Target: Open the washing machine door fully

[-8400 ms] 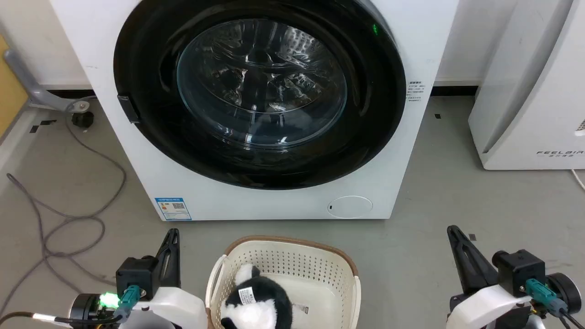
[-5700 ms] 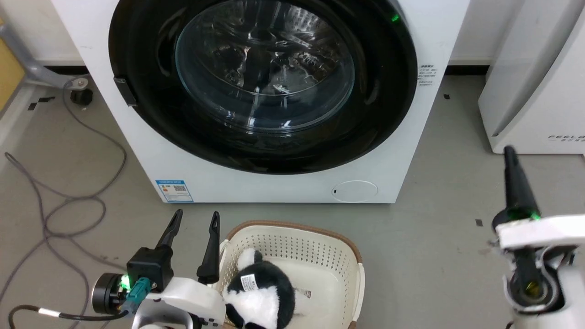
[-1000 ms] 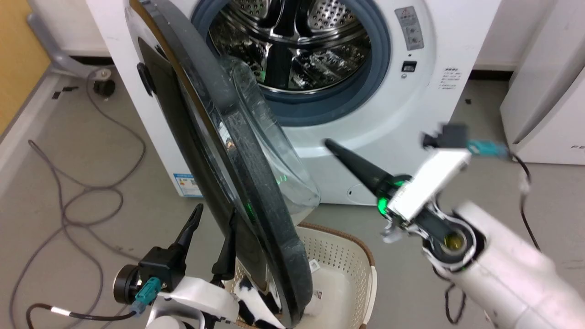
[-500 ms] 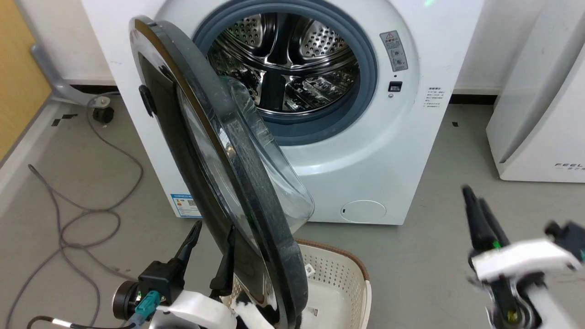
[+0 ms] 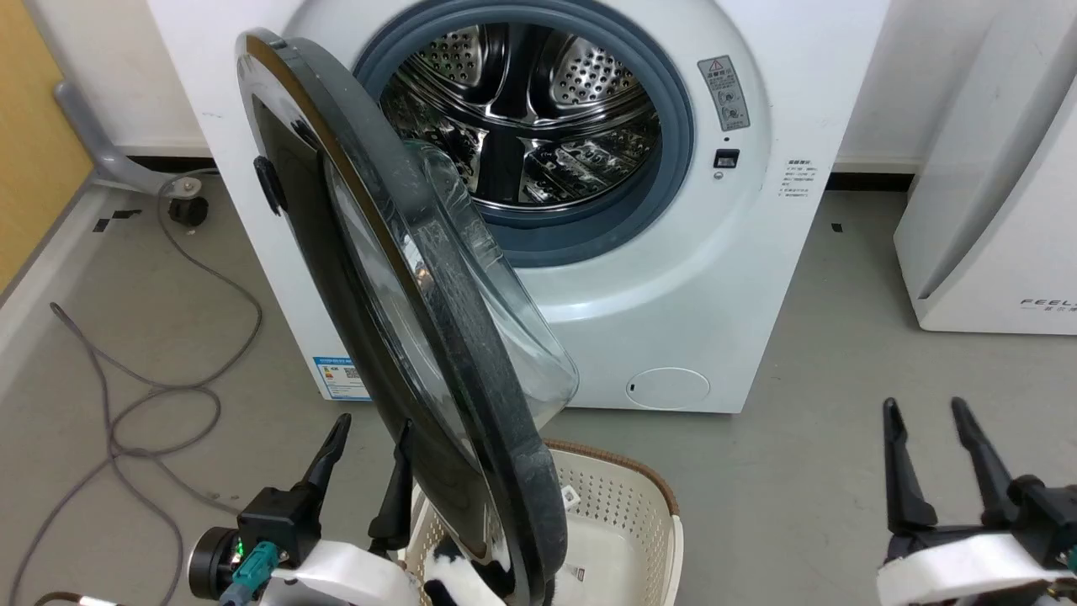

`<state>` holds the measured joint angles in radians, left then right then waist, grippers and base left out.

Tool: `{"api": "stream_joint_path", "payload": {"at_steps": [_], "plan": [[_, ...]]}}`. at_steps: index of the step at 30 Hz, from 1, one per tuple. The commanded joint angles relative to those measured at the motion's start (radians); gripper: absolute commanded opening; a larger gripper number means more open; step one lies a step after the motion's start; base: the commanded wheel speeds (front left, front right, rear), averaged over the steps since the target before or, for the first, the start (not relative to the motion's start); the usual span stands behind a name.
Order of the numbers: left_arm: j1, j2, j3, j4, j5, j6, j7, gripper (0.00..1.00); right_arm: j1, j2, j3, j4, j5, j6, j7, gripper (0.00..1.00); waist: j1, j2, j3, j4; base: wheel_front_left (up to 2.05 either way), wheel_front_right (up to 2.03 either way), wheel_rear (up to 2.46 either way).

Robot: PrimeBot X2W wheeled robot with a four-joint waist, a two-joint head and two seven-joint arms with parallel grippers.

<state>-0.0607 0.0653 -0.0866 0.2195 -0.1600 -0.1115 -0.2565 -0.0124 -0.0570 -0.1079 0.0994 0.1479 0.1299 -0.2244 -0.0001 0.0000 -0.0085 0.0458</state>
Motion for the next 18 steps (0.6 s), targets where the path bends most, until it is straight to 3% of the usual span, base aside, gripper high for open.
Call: {"api": "stream_joint_path", "payload": {"at_steps": [1, 6, 16, 17, 18], "plan": [[0.007, 0.005, 0.002, -0.002, 0.007, 0.004, -0.005, 1.00, 0.023, 0.005, -0.005, -0.021, -0.018, 0.001, 0.005, 1.00, 0.0001, 0.0000, 0.001, 0.000, 0.00, 0.00, 0.00], [0.009, 0.013, 0.003, 0.002, 0.010, 0.004, -0.005, 1.00, 0.083, 0.006, -0.001, -0.100, -0.075, 0.001, 0.069, 1.00, 0.0001, 0.0000, 0.004, -0.008, 0.00, 0.00, 0.00], [0.007, 0.023, 0.001, 0.023, 0.015, 0.005, -0.005, 0.99, 0.124, 0.007, 0.024, -0.123, -0.132, 0.001, 0.115, 1.00, 0.0001, 0.0000, 0.014, -0.030, 0.00, 0.00, 0.00], [0.007, 0.023, 0.000, 0.026, 0.014, 0.005, -0.005, 0.29, 0.123, 0.007, 0.025, -0.125, -0.128, 0.001, 0.116, 1.00, 0.0001, 0.0000, 0.016, -0.031, 0.00, 0.00, 0.00], [0.005, 0.024, -0.001, 0.027, 0.014, 0.005, -0.005, 0.00, 0.122, 0.007, 0.027, -0.126, -0.130, 0.001, 0.116, 1.00, 0.0001, 0.0000, 0.017, -0.032, 0.00, 0.00, 0.00]]}}
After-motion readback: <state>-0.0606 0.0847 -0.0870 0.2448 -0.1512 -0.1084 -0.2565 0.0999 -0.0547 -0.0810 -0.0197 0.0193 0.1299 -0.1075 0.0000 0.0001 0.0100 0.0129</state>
